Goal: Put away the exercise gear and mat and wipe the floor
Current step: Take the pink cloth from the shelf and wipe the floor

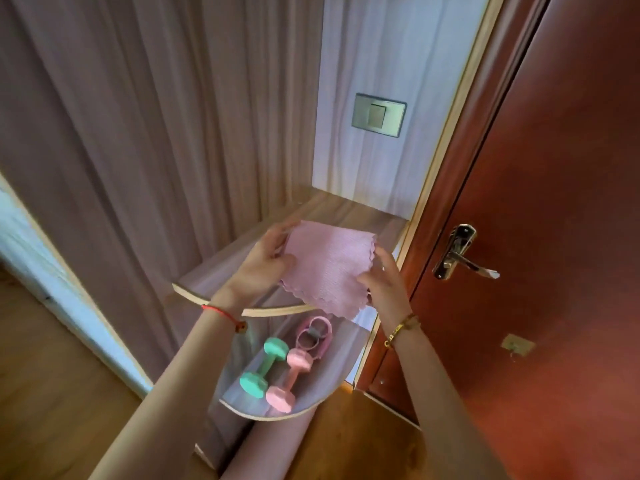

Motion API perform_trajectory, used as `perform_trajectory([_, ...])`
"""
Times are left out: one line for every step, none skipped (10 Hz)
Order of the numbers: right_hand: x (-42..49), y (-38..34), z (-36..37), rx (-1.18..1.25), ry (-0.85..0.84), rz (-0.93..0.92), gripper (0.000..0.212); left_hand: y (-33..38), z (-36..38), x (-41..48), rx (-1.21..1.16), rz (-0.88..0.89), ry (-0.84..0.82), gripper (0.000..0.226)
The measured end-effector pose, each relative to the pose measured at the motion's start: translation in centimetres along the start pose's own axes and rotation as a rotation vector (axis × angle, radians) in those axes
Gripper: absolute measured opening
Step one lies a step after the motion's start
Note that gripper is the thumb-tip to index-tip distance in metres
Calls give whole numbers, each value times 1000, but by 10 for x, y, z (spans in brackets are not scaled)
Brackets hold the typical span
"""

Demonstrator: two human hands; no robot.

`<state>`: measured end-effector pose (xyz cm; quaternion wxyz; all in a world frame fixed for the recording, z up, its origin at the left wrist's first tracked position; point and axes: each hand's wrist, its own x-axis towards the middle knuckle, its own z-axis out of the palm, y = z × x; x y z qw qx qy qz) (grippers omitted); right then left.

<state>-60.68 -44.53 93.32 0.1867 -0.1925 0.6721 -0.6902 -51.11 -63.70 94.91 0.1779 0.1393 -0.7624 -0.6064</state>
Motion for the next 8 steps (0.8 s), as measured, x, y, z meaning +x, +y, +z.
perform_trajectory([49,4,-1,-53,-3,3,44,-4,-4,49,128,28,42,81])
perform_trajectory([81,9,3,-62,-34,50,50,-11,-8,85,236,9,68,82])
perform_trajectory([107,16,4,-54,-95,122,50,-23,-9,113,307,-38,68,71])
perform_trajectory([117,20,3,-38,-106,171,50,-34,-8,130,341,-103,75,65])
perform_trajectory([122,28,1,-9,-100,174,39,-47,-7,135,359,-138,109,64])
perform_trajectory([122,30,-3,-60,-77,141,31,-50,-7,131,344,-169,192,60])
perform_trajectory([119,33,-10,-140,-19,69,22,-49,-11,127,379,-169,262,57])
perform_trajectory([113,36,-16,-249,75,-18,19,-45,-12,112,362,-63,358,41])
